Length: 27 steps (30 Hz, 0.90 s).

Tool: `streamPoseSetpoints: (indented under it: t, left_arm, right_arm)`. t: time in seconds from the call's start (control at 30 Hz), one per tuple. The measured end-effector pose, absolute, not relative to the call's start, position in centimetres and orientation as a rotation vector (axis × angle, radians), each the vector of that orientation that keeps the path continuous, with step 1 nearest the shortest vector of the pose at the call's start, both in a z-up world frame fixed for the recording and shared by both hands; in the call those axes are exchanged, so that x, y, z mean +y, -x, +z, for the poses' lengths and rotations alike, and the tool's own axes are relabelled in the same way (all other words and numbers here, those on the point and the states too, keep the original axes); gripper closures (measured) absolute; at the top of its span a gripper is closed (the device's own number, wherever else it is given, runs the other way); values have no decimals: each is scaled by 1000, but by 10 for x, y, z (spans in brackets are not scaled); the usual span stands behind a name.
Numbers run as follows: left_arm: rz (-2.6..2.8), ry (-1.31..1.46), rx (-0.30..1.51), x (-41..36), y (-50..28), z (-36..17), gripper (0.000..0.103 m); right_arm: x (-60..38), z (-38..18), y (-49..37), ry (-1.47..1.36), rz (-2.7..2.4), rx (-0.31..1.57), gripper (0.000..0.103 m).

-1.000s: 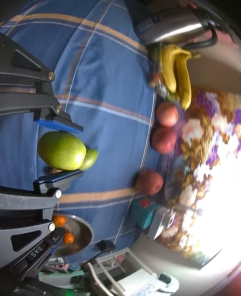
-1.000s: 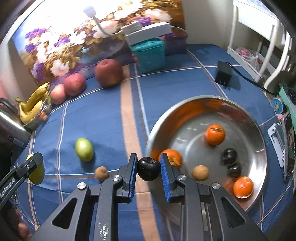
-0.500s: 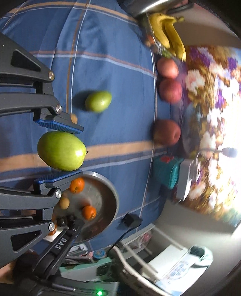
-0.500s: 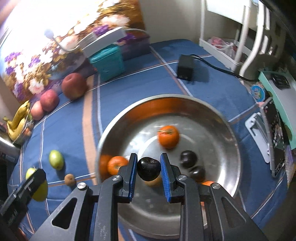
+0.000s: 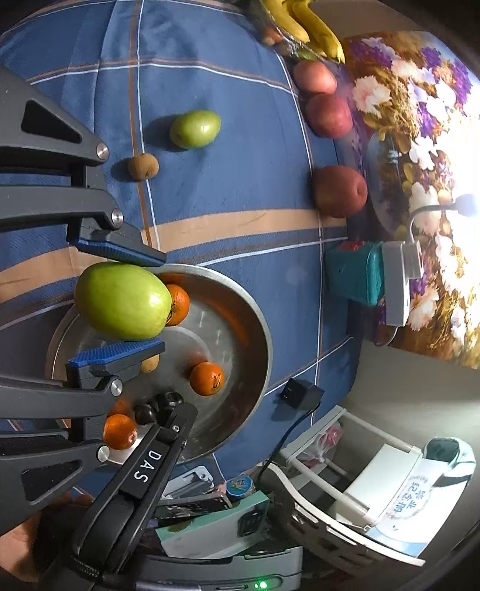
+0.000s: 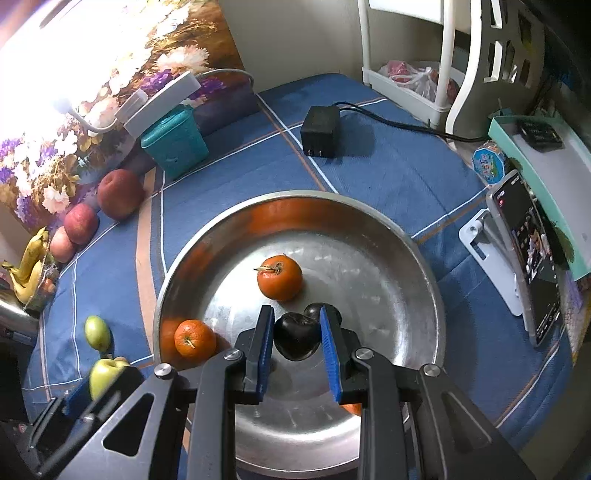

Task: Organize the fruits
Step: 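Carry the plum and green apple over the steel tray with both grippers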

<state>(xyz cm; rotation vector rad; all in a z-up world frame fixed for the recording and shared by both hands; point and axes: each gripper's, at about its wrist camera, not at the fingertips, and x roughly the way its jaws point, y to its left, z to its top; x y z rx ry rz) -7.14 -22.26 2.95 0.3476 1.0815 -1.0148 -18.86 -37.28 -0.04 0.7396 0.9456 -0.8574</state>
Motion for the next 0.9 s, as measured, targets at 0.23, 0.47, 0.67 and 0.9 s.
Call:
streamPoseSetpoints:
  t: [0.23,0.47,0.67,0.9]
  left_arm:
    - [-1029,-330,1081,-228,70,21,61]
    - [-1020,-317,1115,-231,65,6,61]
    - [-1018,-317,1130,-234,65,1,61]
    - [-1015,-313,1147,-235,65,-3,61]
  right_arm:
    - [-371,-5,186,-768,-826,946,77]
    - [-375,-24,182,-817,-799,967,76]
    - [-376,-29,182,-819,-806,991,76]
    - [-376,-31,182,-816,-816,1024,76]
